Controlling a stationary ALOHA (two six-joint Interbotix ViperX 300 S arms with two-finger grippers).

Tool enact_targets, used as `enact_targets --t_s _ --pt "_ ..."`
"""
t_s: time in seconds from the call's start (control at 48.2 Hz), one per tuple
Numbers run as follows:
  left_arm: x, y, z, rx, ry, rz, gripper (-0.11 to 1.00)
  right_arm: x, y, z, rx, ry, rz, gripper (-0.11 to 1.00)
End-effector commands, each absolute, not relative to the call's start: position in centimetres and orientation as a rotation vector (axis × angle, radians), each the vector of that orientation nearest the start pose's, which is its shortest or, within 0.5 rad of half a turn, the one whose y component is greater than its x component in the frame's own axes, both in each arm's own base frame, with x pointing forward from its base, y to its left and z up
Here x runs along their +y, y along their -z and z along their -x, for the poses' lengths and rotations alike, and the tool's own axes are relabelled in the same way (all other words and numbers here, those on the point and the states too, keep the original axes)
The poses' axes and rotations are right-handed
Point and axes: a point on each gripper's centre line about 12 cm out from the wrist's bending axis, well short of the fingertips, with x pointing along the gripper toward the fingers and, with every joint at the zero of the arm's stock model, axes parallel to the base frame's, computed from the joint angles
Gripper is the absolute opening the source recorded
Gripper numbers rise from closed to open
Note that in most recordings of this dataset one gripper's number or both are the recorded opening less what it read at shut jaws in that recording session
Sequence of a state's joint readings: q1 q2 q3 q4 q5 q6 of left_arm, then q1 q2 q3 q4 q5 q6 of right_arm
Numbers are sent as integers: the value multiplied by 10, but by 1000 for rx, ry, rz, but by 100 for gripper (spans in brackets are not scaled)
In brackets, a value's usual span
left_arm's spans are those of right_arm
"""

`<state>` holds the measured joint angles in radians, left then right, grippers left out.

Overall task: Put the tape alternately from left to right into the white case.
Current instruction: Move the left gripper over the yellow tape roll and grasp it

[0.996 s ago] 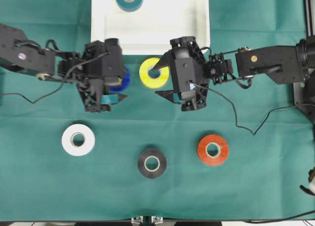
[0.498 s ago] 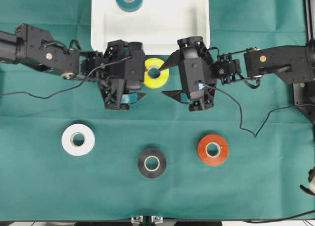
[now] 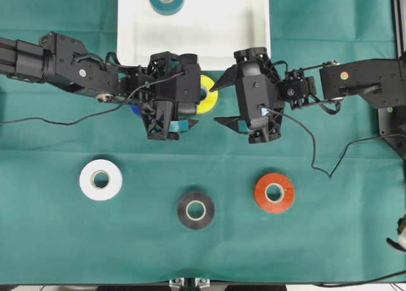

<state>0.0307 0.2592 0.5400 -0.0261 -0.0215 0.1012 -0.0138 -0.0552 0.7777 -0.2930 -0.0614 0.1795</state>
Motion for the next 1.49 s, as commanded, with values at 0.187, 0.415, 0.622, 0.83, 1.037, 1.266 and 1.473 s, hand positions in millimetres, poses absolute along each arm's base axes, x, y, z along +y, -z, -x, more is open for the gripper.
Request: enact_targets --t_s 0.187,0.415,0.622,0.83,1.037,1.266,1.473 --pt "13 -117 -434 739 -1 -64 62 -1 -171 -363 618 -43 95 76" --pt "13 -111 -435 749 -2 -59 62 -1 -173 -364 605 -46 94 76" --pt "14 -98 -443 772 1 -63 62 -1 -174 -365 593 -49 93 76" --pt "15 -93 -446 782 -1 -63 62 -1 -174 -365 592 -49 93 76" --pt "16 -90 -443 809 -4 -58 57 -1 -174 -365 590 -49 93 76" --pt "11 -96 -440 821 10 -65 28 0 -175 -366 587 -50 93 76" --pt "10 -100 -439 819 12 -65 -1 -1 -176 -366 585 -49 93 76"
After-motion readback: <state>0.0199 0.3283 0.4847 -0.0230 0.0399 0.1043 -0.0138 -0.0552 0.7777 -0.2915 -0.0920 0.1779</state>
